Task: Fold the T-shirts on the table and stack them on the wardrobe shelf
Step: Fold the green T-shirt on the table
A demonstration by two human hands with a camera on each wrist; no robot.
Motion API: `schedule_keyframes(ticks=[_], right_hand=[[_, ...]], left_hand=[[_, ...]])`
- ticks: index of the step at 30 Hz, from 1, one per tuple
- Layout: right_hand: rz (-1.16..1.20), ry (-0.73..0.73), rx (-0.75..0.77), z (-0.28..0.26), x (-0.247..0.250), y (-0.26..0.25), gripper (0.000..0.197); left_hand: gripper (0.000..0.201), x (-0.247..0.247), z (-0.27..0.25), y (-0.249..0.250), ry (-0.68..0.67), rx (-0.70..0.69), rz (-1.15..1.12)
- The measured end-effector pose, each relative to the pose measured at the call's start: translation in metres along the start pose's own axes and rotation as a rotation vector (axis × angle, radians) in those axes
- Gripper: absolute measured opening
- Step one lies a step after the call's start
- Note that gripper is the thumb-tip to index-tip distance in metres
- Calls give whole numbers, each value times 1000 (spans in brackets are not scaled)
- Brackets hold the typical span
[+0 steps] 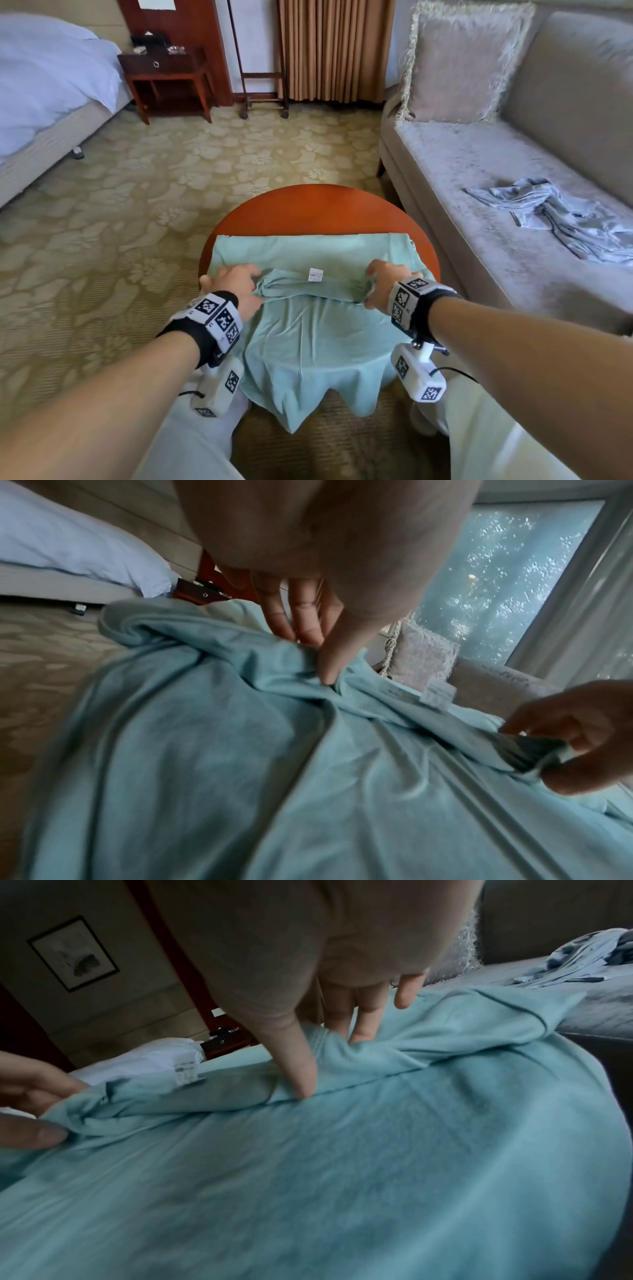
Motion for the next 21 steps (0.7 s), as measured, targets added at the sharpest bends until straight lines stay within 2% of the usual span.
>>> schedule_keyframes(ticks=[1,2,4,6,8,9,11,12,14,16,18,20,21], right_hand=[[-10,-7,3,-1,0,0,36],[-19,8,10,0,2,2,32],[-11,39,33,-2,12,3,27],[-44,24,64,-5,25,1,19],[-166,-142,165,-9,30,-3,19],[-184,-234,206,-9,30,-3,22],[-51,-396,191,-13,31,2,21],[20,-393,146,-13,34,7,22],[139,-250,31,7,40,21,23],[286,-70,-87,31,46,38,24],[453,48,-198,51,48,57,34],[542,49,-280,57,53,70,26],[536,87,-379,63,53,74,22]], left_hand=[[19,1,0,-1,26,-1,-31],[20,4,1,-1,59,-25,-60],[34,11,2,1,99,-136,-65],[38,14,-5,9,-16,-246,110],[24,13,-9,7,-211,-283,188],[15,16,-10,3,-295,-254,163],[28,23,-10,-5,-366,-174,-99],[30,30,-7,-7,-321,-132,-276],[22,44,2,-12,-143,-43,-524],[15,53,17,-26,30,116,-613],[17,55,35,-45,143,272,-652],[32,56,51,-58,213,388,-660],[43,54,59,-61,216,431,-655]])
Point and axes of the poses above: each hand's wrist, its own z-axis towards the middle knuckle, its own x-axis out of the back of the hand, y = z × x, the point moved 4 cm from there along z, towards the middle knuckle, and after that the axes turned 8 degrees about -z, right-handed, at the moved point
